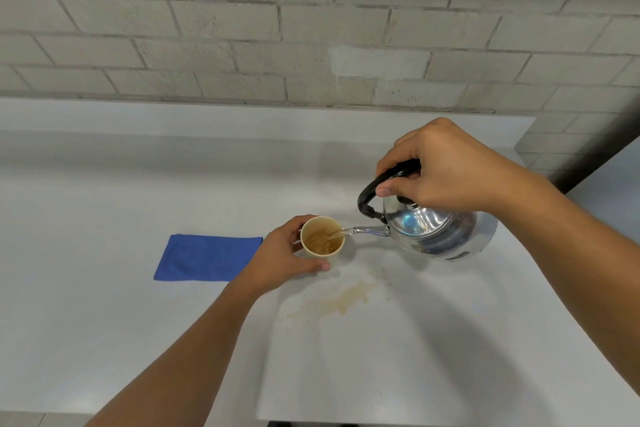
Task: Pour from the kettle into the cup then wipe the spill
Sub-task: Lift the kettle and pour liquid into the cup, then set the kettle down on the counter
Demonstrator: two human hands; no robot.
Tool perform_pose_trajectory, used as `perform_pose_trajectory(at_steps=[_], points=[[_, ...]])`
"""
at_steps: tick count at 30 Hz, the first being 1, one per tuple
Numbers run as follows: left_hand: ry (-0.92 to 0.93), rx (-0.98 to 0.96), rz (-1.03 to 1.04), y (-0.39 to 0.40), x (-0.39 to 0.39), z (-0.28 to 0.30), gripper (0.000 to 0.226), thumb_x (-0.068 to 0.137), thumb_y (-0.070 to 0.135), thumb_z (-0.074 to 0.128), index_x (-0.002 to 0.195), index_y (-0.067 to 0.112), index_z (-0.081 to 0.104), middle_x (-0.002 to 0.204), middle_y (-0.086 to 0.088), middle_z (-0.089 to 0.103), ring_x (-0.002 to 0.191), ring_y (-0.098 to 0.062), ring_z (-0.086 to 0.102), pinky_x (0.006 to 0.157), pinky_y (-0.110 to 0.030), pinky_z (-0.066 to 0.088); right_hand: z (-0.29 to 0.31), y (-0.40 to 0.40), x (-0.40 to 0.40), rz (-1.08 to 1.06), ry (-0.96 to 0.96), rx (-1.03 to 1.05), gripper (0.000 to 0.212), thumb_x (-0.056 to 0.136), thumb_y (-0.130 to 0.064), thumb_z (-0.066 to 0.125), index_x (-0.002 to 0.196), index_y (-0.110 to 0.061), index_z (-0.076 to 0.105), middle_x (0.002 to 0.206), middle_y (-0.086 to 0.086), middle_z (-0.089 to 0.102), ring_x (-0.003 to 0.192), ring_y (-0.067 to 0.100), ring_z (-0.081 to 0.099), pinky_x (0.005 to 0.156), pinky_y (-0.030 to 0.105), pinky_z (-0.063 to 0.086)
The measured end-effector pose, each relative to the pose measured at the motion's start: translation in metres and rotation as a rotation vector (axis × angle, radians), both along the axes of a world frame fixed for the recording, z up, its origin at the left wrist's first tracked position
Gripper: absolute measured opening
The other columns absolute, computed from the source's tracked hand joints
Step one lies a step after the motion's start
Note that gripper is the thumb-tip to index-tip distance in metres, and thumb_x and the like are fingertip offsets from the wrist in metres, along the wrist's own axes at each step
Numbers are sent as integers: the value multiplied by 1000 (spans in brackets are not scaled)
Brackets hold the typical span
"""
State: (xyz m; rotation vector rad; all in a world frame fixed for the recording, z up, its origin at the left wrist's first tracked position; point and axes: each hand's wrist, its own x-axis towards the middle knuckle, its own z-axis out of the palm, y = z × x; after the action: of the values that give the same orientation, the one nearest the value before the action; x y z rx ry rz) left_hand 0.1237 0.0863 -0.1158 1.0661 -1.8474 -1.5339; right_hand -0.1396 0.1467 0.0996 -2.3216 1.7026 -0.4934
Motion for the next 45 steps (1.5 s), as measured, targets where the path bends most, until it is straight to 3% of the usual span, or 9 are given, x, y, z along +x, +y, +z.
perform_pose_trajectory(at_steps=[3, 7, 19, 24, 28, 32, 36, 41, 45], points=[[-2, 10, -1, 0, 0, 0, 80, 62, 22, 101, 131, 37, 62, 127, 12, 72, 121, -9, 67, 90, -15, 54, -2, 3, -8, -44, -28, 5, 7, 80, -40, 81, 86, -36, 80, 70, -14, 73, 68, 7, 64, 57, 21, 45], [-8, 9, 0, 2, 0, 3, 81, 62, 25, 102, 131, 40, 62, 128, 13, 71, 121, -8, 67, 91, -15, 54, -8, 11, -22, -137, -190, 11, 8, 79, -31, 85, 83, -35, 80, 74, -14, 76, 72, 4, 70, 63, 12, 48], [-40, 11, -14, 3, 2, 8, 85, 62, 24, 102, 134, 40, 60, 131, 13, 70, 124, -8, 65, 99, -21, 54, -34, 31, -56, -298, -566, -15, 11, 79, -24, 86, 86, -32, 81, 83, -8, 80, 80, 11, 75, 77, 29, 57], [-2, 11, 2, -4, 8, 22, 108, 55, 32, 101, 148, 36, 47, 139, 10, 65, 131, -11, 61, 111, -30, 48, -43, 33, -64, -331, -640, -51, 11, 79, -27, 85, 85, -35, 81, 82, -5, 79, 70, 9, 72, 61, 17, 54], [85, -79, 90, -17, 6, 53, 93, 66, 48, 90, 147, 28, 49, 142, 6, 64, 135, -14, 58, 115, -34, 44, -49, 28, -68, -360, -661, -65, 8, 77, -35, 84, 84, -35, 81, 81, -4, 79, 68, 10, 70, 59, 17, 54], [-17, -201, -12, -32, -15, 89, 71, 79, 39, 89, 141, 38, 56, 141, 18, 63, 135, -5, 56, 116, -34, 44, -54, 15, -69, -386, -664, -89, 9, 77, -34, 86, 84, -36, 80, 81, -10, 79, 72, 4, 71, 63, 12, 53], [-41, -264, -85, -42, -51, 113, 59, 82, 27, 88, 135, 32, 63, 136, 17, 67, 129, -4, 60, 114, -34, 47, -57, 0, -70, -392, -677, -73, 9, 79, -34, 85, 85, -38, 79, 84, -14, 78, 76, 2, 72, 65, 9, 51], [-25, -260, -89, -53, -91, 123, 47, 84, 20, 87, 127, 29, 70, 124, 15, 73, 116, -3, 67, 103, -30, 55, -61, -22, -73, -382, -693, -47, 8, 83, -33, 82, 89, -36, 78, 89, -14, 78, 83, 3, 72, 73, 12, 54], [-35, -245, -59, -65, -114, 122, 40, 83, 18, 87, 119, 30, 74, 112, 14, 77, 103, 1, 72, 84, -14, 58, -66, -36, -75, -367, -703, -35, 7, 85, -33, 79, 89, -38, 77, 92, -13, 78, 86, 5, 72, 81, 24, 56]])
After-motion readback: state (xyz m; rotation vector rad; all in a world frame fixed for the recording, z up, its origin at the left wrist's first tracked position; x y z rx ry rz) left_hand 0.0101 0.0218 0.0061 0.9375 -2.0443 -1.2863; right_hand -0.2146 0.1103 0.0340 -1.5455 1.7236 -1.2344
